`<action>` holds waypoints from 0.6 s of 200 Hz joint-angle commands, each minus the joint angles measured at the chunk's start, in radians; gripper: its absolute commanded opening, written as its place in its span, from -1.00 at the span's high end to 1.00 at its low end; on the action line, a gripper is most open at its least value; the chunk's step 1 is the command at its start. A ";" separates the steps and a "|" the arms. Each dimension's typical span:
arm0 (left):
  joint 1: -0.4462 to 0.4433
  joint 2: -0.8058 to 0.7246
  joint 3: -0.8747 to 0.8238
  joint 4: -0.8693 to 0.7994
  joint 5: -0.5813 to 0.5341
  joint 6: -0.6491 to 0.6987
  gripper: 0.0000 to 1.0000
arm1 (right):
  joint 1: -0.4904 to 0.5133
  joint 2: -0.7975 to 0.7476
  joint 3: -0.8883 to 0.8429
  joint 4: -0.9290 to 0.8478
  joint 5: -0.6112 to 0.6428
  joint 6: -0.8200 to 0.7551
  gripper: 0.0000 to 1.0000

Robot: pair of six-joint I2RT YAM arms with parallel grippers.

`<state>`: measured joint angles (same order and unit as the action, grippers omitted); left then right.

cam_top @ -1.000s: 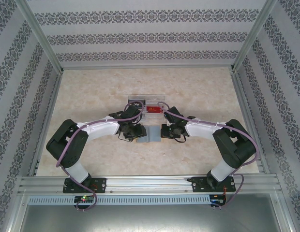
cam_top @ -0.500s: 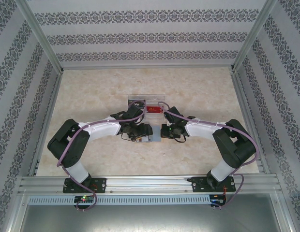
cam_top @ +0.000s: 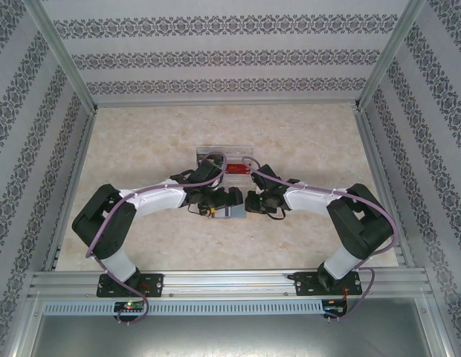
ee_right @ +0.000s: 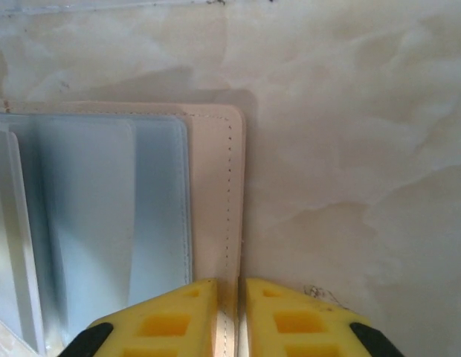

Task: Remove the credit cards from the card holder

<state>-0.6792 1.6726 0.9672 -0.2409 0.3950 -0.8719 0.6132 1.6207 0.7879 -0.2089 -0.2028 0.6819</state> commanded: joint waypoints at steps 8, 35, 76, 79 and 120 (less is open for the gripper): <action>-0.010 -0.060 0.035 -0.061 -0.038 0.027 -0.99 | -0.011 -0.060 0.010 -0.044 0.021 -0.005 0.50; 0.014 -0.092 0.024 -0.100 -0.057 0.038 -0.98 | -0.021 -0.104 0.030 -0.076 0.030 -0.012 0.45; 0.065 -0.117 -0.016 -0.135 -0.077 0.072 -0.43 | -0.001 -0.122 0.078 -0.065 -0.008 0.026 0.44; 0.067 -0.116 -0.019 -0.136 -0.078 0.073 -0.38 | 0.003 -0.119 0.083 -0.064 -0.011 0.029 0.44; 0.099 -0.089 -0.053 -0.125 -0.074 0.102 0.34 | 0.047 -0.067 0.139 -0.017 -0.067 0.083 0.47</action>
<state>-0.5983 1.5753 0.9382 -0.3386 0.3325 -0.8040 0.6365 1.5227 0.8799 -0.2573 -0.2218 0.7132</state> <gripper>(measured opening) 0.395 0.269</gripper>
